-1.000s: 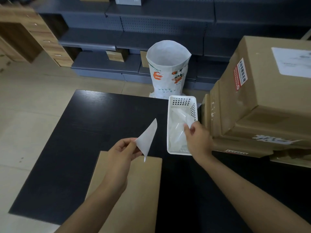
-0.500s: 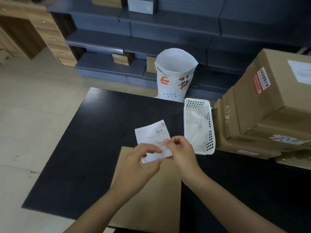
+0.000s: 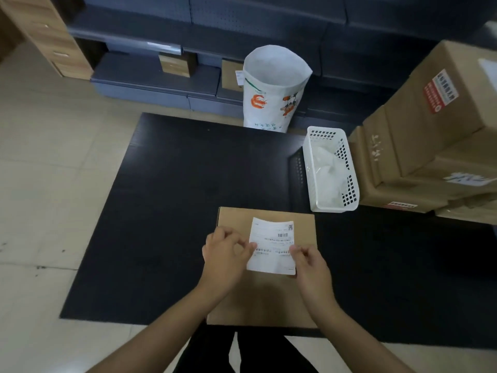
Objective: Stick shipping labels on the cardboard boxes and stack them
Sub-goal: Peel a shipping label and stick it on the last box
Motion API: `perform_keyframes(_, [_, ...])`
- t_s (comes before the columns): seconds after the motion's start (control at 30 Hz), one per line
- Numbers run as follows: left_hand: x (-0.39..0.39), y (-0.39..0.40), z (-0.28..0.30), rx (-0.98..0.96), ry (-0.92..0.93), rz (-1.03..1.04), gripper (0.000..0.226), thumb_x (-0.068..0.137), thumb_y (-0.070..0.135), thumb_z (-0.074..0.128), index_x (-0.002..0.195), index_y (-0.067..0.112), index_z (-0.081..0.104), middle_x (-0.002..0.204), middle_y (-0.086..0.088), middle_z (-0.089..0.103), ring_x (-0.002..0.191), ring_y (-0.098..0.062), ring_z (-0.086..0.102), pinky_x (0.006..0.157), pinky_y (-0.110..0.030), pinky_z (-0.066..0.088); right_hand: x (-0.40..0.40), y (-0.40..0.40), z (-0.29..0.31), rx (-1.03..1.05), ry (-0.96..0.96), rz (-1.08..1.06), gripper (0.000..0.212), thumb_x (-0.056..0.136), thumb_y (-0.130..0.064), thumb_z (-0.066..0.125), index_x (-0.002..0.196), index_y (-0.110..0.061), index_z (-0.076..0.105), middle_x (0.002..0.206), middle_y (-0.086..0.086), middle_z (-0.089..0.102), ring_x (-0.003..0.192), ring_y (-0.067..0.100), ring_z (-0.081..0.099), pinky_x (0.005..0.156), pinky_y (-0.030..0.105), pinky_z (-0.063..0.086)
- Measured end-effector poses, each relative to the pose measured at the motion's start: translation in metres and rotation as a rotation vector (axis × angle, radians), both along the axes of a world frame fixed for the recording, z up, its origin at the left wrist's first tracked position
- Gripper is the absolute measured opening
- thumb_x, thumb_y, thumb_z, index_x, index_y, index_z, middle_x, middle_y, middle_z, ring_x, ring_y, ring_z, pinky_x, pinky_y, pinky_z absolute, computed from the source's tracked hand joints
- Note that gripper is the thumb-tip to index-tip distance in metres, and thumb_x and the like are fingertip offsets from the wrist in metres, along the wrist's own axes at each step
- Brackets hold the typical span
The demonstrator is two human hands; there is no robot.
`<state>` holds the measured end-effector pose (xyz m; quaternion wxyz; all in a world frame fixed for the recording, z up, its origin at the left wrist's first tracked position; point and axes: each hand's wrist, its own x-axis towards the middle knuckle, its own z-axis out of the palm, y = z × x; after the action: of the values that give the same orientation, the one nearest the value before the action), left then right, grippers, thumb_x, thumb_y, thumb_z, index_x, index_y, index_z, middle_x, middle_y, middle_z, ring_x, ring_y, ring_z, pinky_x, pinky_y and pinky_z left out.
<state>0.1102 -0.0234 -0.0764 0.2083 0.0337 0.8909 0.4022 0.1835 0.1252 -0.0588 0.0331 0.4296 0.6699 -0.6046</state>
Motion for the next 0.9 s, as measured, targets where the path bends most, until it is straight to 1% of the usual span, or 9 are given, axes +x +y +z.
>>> perform_keyframes(0.1, [0.006,-0.001,-0.014,-0.104,0.09,-0.037,0.022,0.092,0.041,0.057,0.089,0.021,0.065,0.111,0.014,0.041,0.112,-0.009,0.034,0.091,-0.021,0.016,0.012,0.001,-0.02,0.363,-0.008,0.169,0.017,0.096,-0.03,0.054,0.084,-0.019,0.057,0.089,-0.006,0.06,0.081,0.011,0.062,0.059,0.017,0.045])
perform_keyframes(0.2, [0.01,0.0,-0.027,-0.186,0.154,-0.057,0.024,0.09,0.044,0.057,0.086,0.023,0.066,0.11,0.016,0.035,0.112,-0.007,0.03,0.093,-0.021,0.015,0.019,0.009,-0.044,0.601,-0.011,0.29,0.017,0.095,-0.035,0.053,0.081,-0.026,0.052,0.091,-0.012,0.05,0.081,0.009,0.055,0.064,0.023,0.048])
perform_keyframes(0.4, [0.024,0.006,-0.051,-0.214,0.271,-0.105,0.023,0.088,0.041,0.062,0.076,0.022,0.06,0.113,0.01,0.04,0.112,-0.009,0.03,0.096,-0.024,0.018,0.026,0.022,-0.069,0.756,0.025,0.384,0.016,0.094,-0.034,0.054,0.08,-0.027,0.05,0.088,-0.01,0.048,0.08,0.008,0.05,0.068,0.03,0.05])
perform_keyframes(0.57, [0.027,0.011,-0.067,-0.256,0.338,-0.077,0.024,0.086,0.036,0.067,0.073,0.017,0.059,0.111,-0.001,0.046,0.109,-0.017,0.033,0.098,-0.03,0.022,0.027,0.028,-0.085,0.821,0.015,0.469,0.019,0.092,-0.035,0.057,0.077,-0.027,0.049,0.087,-0.009,0.048,0.077,0.006,0.045,0.068,0.023,0.041])
perform_keyframes(0.67, [0.029,0.014,-0.072,-0.323,0.367,-0.085,0.024,0.084,0.036,0.066,0.074,0.016,0.058,0.108,-0.005,0.049,0.105,-0.022,0.04,0.095,-0.038,0.033,0.026,0.03,-0.09,0.892,0.031,0.488,0.023,0.09,-0.032,0.061,0.074,-0.025,0.046,0.083,-0.01,0.046,0.073,0.007,0.042,0.065,0.021,0.033])
perform_keyframes(0.73, [0.032,0.016,-0.073,-0.387,0.423,-0.084,0.027,0.084,0.041,0.059,0.082,0.014,0.055,0.107,-0.009,0.051,0.1,-0.027,0.048,0.088,-0.043,0.042,0.028,0.028,-0.091,0.917,0.043,0.47,0.025,0.089,-0.031,0.063,0.074,-0.025,0.044,0.083,-0.009,0.045,0.072,0.007,0.04,0.065,0.021,0.03])
perform_keyframes(0.8, [0.032,0.016,-0.071,-0.394,0.515,-0.095,0.032,0.084,0.039,0.057,0.099,0.011,0.049,0.115,-0.013,0.051,0.102,-0.029,0.048,0.089,-0.044,0.04,0.028,0.026,-0.091,0.957,0.068,0.435,0.021,0.09,-0.028,0.063,0.078,-0.022,0.047,0.089,-0.005,0.05,0.077,0.01,0.041,0.07,0.023,0.03])
perform_keyframes(0.87, [0.03,0.019,-0.07,-0.355,0.596,-0.215,0.04,0.086,0.028,0.059,0.119,0.01,0.046,0.131,-0.012,0.048,0.116,-0.026,0.043,0.099,-0.043,0.031,0.027,0.023,-0.091,0.999,0.133,0.444,0.011,0.093,-0.027,0.054,0.094,-0.016,0.056,0.11,0.003,0.057,0.097,0.017,0.048,0.083,0.026,0.033])
perform_keyframes(0.9, [0.028,0.021,-0.069,-0.346,0.637,-0.327,0.044,0.089,0.025,0.055,0.128,0.01,0.043,0.137,-0.012,0.048,0.125,-0.025,0.039,0.104,-0.042,0.026,0.024,0.02,-0.09,1.0,0.169,0.485,0.022,0.094,-0.026,0.048,0.108,-0.012,0.058,0.124,0.006,0.055,0.112,0.02,0.048,0.094,0.028,0.033])
